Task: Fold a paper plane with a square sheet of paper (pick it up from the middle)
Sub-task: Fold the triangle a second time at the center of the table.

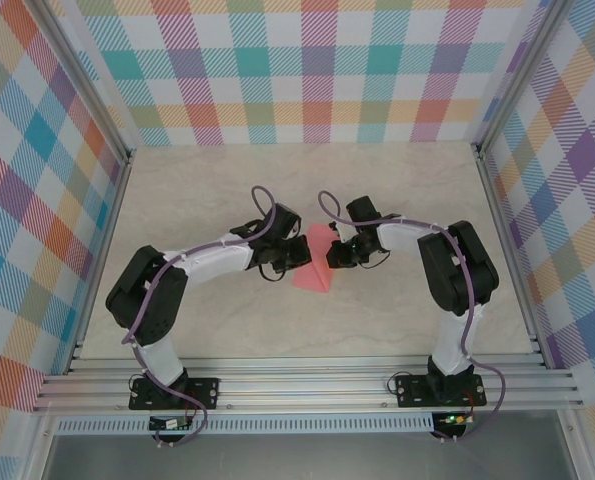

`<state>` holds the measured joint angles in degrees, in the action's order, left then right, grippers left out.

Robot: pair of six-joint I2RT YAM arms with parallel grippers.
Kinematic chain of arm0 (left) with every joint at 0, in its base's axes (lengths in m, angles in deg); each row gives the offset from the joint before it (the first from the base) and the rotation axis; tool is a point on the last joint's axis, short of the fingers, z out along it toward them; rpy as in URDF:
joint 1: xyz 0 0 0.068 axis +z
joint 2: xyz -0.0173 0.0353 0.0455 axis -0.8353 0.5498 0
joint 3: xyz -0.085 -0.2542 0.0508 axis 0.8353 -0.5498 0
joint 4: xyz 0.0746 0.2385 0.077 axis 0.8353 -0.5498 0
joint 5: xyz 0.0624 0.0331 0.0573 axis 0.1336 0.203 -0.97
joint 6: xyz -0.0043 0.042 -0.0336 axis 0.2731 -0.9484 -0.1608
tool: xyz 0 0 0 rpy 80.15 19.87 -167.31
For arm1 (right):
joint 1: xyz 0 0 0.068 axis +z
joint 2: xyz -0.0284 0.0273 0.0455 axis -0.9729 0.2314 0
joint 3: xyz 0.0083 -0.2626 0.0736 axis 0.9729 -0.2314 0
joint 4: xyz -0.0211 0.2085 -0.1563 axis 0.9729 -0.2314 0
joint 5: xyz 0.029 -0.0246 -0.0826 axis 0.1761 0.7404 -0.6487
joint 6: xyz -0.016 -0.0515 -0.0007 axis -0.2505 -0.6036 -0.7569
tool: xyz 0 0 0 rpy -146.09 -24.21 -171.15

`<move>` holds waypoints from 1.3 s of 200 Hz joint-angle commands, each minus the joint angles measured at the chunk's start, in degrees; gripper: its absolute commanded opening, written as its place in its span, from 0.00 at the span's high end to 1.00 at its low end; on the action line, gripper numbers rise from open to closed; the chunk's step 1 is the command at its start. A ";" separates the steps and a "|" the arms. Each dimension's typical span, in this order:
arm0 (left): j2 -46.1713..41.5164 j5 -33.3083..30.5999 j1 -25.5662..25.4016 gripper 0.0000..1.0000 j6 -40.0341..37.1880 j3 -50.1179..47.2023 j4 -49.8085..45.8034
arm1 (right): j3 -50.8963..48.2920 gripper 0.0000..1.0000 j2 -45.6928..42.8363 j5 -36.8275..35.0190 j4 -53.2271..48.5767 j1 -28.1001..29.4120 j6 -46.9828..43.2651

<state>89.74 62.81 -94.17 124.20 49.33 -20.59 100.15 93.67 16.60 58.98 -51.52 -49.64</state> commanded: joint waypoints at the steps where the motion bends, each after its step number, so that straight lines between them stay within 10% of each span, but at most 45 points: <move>1: 3.36 6.18 1.44 1.00 4.25 0.64 9.83 | 0.75 0.94 2.02 -0.67 -0.86 -0.18 -1.25; 260: 12.34 8.90 1.83 1.00 6.98 -1.96 16.92 | 1.05 0.94 2.03 -1.21 -1.49 -0.15 -1.42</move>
<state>99.88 71.27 -92.48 132.11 47.16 -3.63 100.47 93.87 16.62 58.54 -51.52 -49.86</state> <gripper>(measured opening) 0.041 0.066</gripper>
